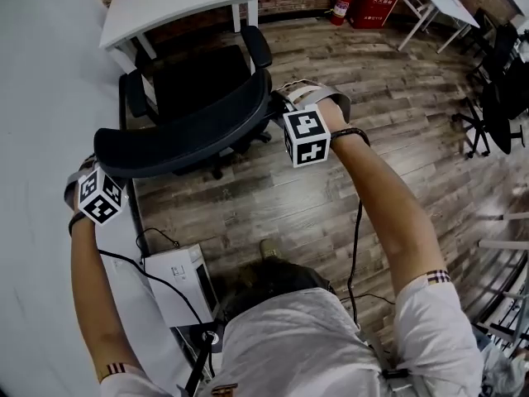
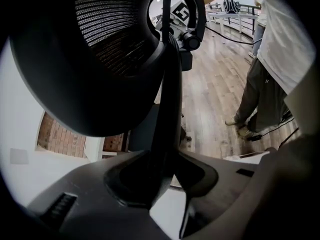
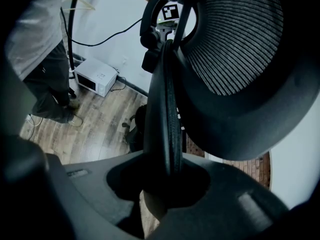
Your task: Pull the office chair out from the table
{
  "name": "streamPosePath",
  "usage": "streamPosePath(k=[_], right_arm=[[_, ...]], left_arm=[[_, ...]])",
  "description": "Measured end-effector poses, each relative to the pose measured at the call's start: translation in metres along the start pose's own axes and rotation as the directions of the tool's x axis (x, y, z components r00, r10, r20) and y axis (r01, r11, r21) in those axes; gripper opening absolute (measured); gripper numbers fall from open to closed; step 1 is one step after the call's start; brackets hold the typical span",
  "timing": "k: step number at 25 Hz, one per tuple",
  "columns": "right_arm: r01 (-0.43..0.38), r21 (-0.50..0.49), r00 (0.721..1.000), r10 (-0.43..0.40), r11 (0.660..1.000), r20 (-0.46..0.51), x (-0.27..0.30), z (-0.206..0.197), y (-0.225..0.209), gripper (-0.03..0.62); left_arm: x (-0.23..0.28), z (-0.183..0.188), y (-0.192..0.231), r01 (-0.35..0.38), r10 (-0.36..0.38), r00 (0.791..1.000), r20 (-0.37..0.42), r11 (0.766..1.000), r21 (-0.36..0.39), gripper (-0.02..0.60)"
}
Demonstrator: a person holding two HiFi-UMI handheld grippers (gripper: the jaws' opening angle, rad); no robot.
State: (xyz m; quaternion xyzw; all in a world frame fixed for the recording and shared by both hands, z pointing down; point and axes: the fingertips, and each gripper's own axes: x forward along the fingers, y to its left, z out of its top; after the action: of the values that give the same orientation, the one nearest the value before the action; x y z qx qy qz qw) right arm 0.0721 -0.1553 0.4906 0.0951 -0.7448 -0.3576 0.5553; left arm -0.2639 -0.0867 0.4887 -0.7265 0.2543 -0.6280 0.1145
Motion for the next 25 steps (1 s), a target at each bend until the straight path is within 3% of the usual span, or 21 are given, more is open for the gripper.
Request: streamPosePath(k=[25], right_arm=[[0.009,0.043,0.996,-0.005,0.999,-0.09,-0.086,0.033,0.12,0.077]], left_arm=[[-0.066,0.007,-0.125,-0.011,0.007,0.997,0.072,0.998,0.058,0.141]])
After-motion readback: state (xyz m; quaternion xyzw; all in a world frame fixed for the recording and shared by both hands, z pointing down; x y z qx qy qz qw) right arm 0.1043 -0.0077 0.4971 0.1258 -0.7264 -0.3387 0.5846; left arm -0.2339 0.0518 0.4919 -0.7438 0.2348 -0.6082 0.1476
